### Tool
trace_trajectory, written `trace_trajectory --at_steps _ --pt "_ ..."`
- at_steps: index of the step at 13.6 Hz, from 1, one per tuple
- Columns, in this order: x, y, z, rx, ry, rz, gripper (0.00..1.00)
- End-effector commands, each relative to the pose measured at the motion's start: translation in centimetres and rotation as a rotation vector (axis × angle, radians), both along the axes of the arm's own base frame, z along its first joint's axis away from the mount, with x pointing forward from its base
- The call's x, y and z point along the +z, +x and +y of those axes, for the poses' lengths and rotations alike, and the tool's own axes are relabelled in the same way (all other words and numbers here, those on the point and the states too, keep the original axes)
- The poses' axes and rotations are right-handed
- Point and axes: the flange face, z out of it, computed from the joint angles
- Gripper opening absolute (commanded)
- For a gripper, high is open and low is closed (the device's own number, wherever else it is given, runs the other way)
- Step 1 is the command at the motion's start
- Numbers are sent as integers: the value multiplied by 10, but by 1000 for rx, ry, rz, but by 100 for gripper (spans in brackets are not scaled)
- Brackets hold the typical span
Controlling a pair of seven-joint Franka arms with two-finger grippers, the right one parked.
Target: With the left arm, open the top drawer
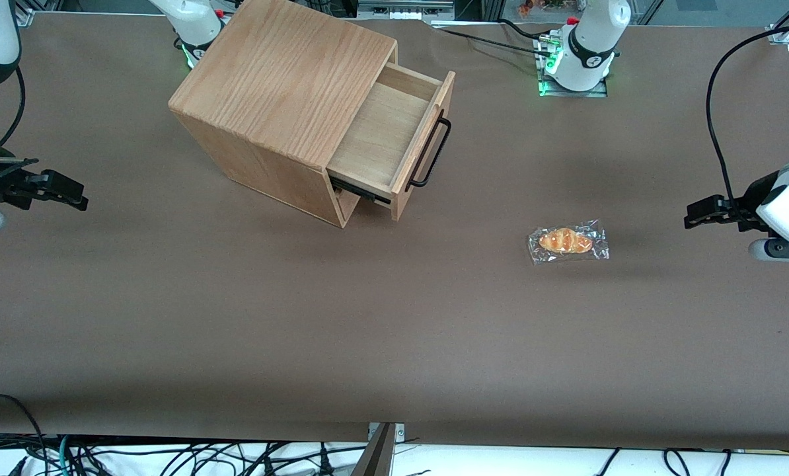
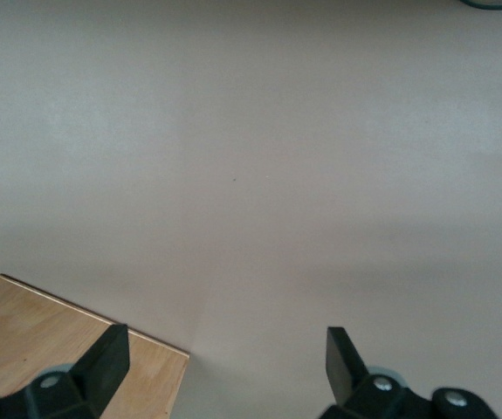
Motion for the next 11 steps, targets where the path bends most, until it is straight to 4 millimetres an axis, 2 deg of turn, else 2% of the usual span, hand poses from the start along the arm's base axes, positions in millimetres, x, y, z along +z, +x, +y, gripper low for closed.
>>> trace_trajectory --at_steps 1,7,11 --pt "7 -2 1 -15 7 -4 100" --pt "9 -2 9 -12 15 -7 100" --pt "10 -3 7 -15 16 -8 100"
